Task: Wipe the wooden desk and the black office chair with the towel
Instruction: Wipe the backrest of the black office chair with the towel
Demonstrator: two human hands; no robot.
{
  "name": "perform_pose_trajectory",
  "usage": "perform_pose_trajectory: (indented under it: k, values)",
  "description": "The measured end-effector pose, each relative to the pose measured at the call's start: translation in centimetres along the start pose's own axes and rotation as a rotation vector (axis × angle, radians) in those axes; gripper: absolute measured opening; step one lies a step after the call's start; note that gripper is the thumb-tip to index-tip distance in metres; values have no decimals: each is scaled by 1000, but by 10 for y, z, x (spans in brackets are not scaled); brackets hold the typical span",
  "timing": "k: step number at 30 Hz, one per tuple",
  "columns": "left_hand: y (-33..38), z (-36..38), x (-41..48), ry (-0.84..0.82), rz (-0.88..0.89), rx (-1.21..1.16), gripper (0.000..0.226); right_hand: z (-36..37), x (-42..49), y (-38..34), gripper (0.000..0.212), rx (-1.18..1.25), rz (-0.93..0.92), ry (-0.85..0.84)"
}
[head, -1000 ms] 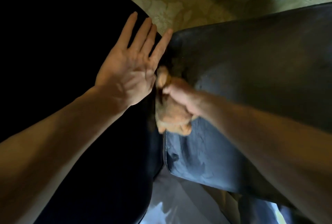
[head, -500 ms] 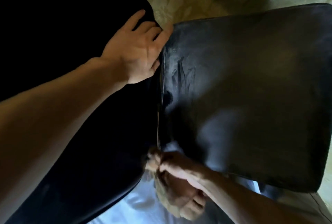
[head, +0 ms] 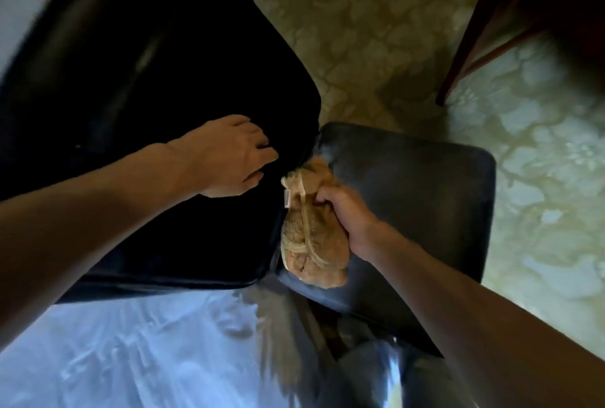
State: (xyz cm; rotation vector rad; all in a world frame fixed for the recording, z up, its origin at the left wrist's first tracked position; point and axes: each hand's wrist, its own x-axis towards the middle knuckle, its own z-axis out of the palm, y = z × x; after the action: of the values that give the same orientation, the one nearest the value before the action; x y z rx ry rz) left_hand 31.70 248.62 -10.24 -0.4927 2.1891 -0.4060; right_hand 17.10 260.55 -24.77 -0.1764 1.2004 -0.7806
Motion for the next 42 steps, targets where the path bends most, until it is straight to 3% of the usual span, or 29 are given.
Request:
perform_pose_trajectory:
  k: [2, 4, 9, 13, 16, 18, 20, 23, 25, 27, 29, 31, 34, 39, 42]
  values:
    - [-21, -26, -32, 66, -39, -15, 57, 11, -36, -17, 25, -93, -70, -23]
    - [-44, -46, -68, 147, -94, -10, 57, 23, -67, -33, 16, -159, -150, -26]
    - [-72, -56, -156, 254, -210, -39, 58, 54, -136, -61, 16, -255, -253, -81]
    - [-64, -38, -215, 324, -284, -102, 76, 75, -175, -75, 16, -298, -303, -146]
    - [-47, -8, -248, 300, -420, -174, 65, 97, -198, -76, 18, -357, -331, -169]
    - [-31, 14, -259, 348, -497, -239, 70, 108, -211, -75, 20, -404, -341, -181]
    - [-15, 43, -267, 423, -633, -405, 80, 119, -220, -71, 22, -470, -342, -189]
    - [18, 83, -268, 303, -857, -963, 91, 134, -225, -65, 25, -636, -367, -182]
    - [43, 97, -266, 515, -925, -1305, 87, 145, -223, -56, 26, -821, -434, -169]
    - [63, 101, -264, 705, -1024, -1452, 76, 153, -218, -46, 28, -1012, -524, -143]
    - [75, 103, -262, 776, -1093, -1548, 67, 160, -210, -35, 25, -1165, -614, -100]
    - [82, 105, -266, 820, -1094, -1589, 60, 164, -202, -28, 36, -1279, -691, -11]
    - [90, 112, -279, 819, -1099, -1615, 58, 171, -191, -27, 59, -1224, -735, 101]
    - [118, 103, -291, 829, -1158, -1640, 58, 188, -173, -39, 57, -1032, -750, 213]
    - [136, 95, -294, 815, -1233, -1653, 58, 201, -159, -38, 56, -1030, -718, 172]
